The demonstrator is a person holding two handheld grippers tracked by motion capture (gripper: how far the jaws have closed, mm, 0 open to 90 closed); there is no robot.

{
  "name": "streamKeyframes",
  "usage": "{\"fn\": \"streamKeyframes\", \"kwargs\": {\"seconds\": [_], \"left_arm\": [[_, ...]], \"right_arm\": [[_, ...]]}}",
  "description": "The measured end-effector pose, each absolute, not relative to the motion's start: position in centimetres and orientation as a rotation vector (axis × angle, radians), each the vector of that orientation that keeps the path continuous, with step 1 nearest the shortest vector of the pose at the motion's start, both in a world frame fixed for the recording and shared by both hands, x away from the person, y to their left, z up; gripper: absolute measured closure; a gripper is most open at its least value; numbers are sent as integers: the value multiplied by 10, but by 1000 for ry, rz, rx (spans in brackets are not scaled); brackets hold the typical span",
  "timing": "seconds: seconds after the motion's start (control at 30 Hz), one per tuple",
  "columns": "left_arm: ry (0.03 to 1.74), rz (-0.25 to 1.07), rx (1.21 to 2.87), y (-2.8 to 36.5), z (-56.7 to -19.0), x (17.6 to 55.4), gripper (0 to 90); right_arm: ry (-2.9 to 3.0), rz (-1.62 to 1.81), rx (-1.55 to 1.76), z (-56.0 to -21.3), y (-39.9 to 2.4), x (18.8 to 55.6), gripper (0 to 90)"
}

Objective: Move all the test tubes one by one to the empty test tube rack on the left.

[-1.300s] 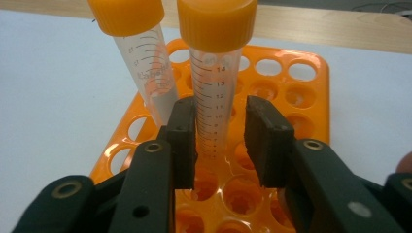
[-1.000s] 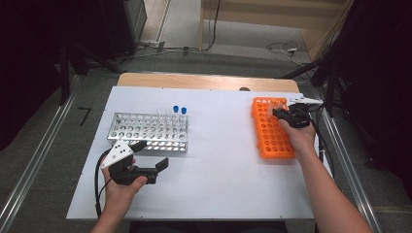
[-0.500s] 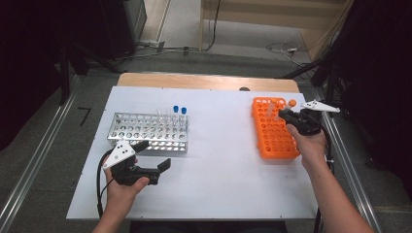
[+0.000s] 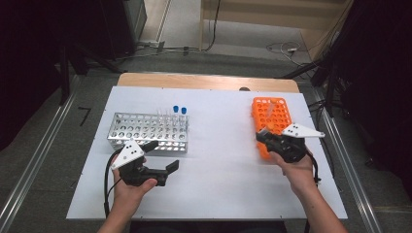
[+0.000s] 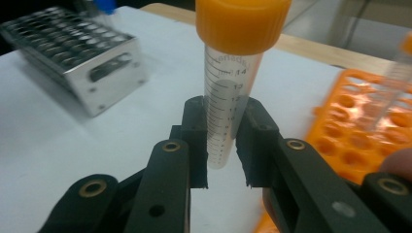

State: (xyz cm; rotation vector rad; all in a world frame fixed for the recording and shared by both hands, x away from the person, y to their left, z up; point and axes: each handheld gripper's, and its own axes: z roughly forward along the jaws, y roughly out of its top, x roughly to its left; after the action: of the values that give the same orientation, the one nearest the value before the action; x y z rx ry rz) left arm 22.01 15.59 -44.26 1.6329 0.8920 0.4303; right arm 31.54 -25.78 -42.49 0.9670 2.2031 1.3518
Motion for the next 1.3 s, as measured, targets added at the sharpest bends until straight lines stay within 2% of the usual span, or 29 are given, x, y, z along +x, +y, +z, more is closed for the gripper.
{"fn": "streamKeyframes", "kwargs": {"seconds": [0.27,0.4,0.8,0.9,0.97,1.07,1.17,1.3], "left_arm": [[828,382,1650,136,-438,222,71],[777,351,1667,121,-435,221,137],[637,251,1751,76,-435,221,425],[610,246,1764,72,-436,220,546],[580,243,1773,71,-436,218,661],[569,281,1779,72,-434,216,702],[583,303,1768,79,-431,217,705],[639,363,1735,101,-423,220,705]], "right_arm": [[2351,1388,815,-435,-214,285,729],[2411,1397,752,-439,-194,274,730],[2556,1394,566,-448,-146,247,730],[2584,1393,532,-447,-140,242,730],[2593,1397,515,-447,-138,240,729],[2596,1408,520,-447,-139,240,725],[2591,1426,514,-447,-142,241,678],[2584,1442,517,-447,-155,245,537]]}}
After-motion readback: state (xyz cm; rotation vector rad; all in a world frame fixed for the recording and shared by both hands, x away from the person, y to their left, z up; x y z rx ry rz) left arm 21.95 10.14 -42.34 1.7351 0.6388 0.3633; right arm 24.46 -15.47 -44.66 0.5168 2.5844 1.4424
